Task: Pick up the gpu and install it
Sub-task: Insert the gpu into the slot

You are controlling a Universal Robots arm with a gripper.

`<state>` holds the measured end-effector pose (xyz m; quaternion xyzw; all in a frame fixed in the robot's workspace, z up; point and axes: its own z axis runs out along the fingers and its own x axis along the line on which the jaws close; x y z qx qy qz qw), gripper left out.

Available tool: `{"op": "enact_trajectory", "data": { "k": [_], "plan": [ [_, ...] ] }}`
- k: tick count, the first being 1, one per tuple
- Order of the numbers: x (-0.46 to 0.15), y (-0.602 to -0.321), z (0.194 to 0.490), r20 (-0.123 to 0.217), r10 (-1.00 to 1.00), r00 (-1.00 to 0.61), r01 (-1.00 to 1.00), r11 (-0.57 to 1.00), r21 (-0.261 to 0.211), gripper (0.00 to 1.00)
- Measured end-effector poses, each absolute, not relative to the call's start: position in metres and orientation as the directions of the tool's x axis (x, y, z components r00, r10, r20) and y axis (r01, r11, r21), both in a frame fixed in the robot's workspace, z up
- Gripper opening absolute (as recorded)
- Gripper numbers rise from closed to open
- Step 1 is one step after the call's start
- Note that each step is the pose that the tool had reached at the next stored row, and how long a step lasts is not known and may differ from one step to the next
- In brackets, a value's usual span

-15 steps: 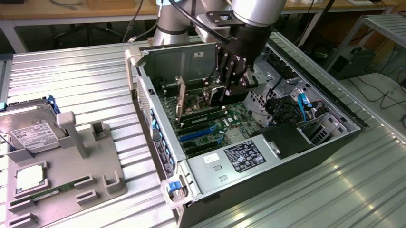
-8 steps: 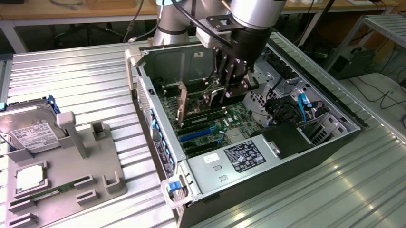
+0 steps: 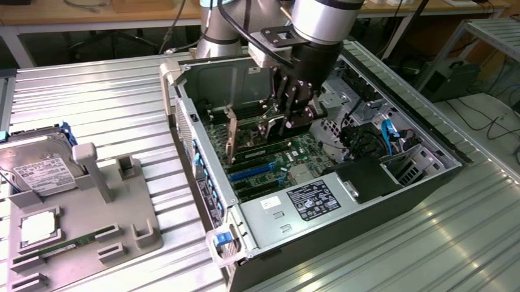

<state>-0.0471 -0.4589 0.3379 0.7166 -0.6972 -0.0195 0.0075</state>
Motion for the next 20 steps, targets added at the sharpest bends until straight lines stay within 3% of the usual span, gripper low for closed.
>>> {"op": "enact_trajectory", "data": {
  "k": [20],
  "plan": [
    [-0.054, -0.454, 0.303, -0.019, -0.999, 0.026, -0.998, -0.027, 0.055, 0.27]
  ]
}}
